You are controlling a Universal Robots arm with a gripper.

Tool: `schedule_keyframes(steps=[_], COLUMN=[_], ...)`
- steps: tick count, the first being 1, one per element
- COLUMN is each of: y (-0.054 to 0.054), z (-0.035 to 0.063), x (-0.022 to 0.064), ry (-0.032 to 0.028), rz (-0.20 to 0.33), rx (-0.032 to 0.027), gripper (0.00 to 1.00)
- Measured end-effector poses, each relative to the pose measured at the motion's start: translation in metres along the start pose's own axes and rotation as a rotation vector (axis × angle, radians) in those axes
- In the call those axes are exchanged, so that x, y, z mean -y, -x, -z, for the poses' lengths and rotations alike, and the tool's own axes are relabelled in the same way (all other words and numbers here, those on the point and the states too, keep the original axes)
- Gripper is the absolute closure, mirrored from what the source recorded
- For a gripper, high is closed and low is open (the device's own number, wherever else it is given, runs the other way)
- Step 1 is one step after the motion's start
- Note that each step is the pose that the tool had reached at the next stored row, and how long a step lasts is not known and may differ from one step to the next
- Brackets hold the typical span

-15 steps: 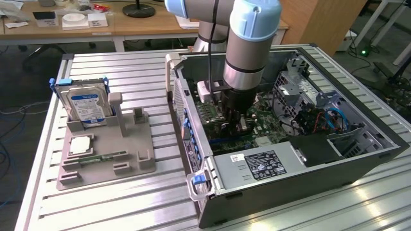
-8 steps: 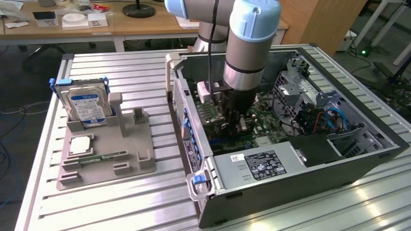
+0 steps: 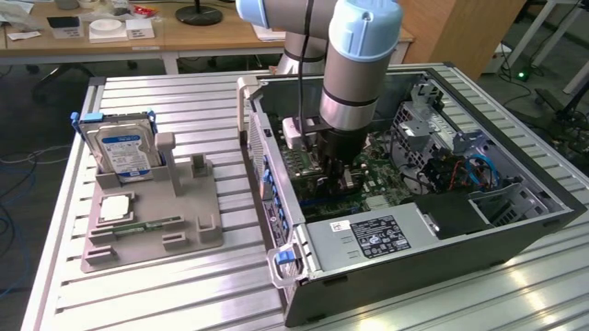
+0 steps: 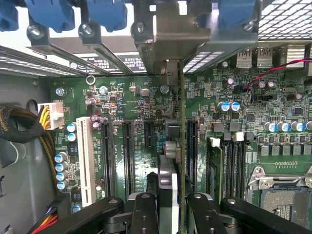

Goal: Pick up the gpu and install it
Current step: 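Insert the gpu into the slot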

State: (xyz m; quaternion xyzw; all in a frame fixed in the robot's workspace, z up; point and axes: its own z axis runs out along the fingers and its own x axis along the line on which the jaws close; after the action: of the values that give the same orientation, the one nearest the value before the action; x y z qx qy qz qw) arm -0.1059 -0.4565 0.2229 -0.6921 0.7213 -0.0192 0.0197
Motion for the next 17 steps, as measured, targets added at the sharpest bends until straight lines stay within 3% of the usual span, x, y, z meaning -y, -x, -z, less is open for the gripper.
schedule_keyframes(steps=[17], y=[0.0000], z=[-0.0006], x=[-0.0001], ry=[0.0000], rz=[0.000], rx=[0.0001], gripper=[0.72])
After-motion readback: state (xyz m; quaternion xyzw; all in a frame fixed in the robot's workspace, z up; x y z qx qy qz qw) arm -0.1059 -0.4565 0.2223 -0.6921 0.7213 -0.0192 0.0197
